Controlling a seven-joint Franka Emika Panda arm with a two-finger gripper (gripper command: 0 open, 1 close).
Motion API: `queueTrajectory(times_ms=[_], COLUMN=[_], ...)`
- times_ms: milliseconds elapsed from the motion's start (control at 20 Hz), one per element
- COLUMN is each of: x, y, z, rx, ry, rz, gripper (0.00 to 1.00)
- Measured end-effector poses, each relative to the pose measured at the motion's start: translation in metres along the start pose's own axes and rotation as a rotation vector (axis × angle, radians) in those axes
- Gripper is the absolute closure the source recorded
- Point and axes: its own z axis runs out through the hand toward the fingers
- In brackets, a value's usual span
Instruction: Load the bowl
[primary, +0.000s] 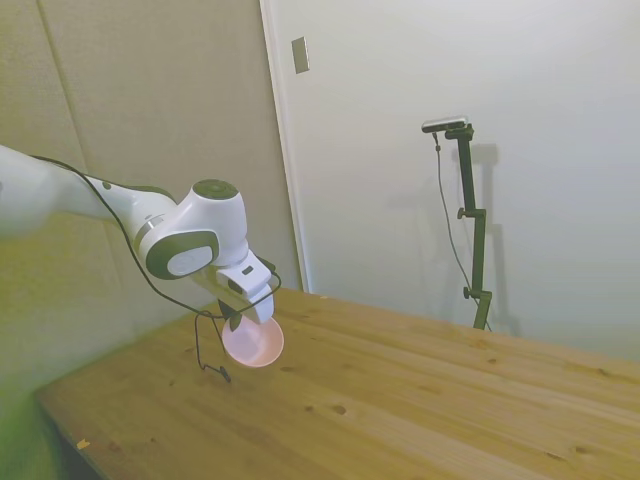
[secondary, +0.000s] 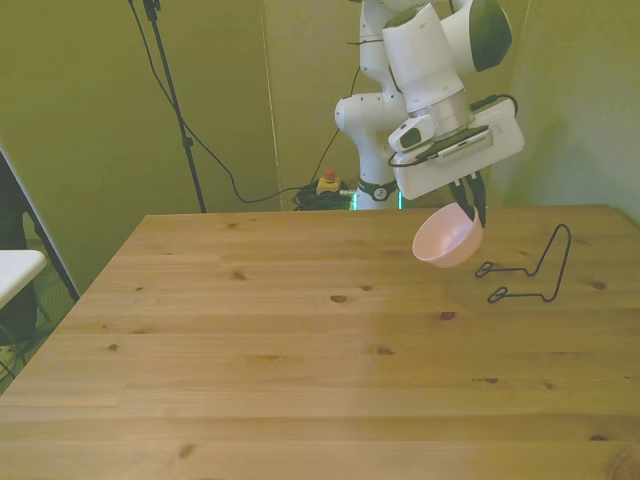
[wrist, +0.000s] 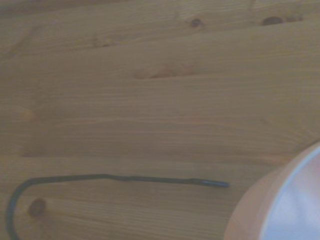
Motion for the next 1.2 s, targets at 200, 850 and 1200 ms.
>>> queueTrajectory(times_ms=[200,850,1200], x=[-0.018,-0.023,-0.008], y=[-0.01,-0.011,-0.014], z=[0.005,0.028,0.051], rx=[0.079,0.341,0.376], ry=[-0.052,-0.253,-0.329], rz=[0.001,0.053,0.031], gripper=[1.0,1.0,1.0])
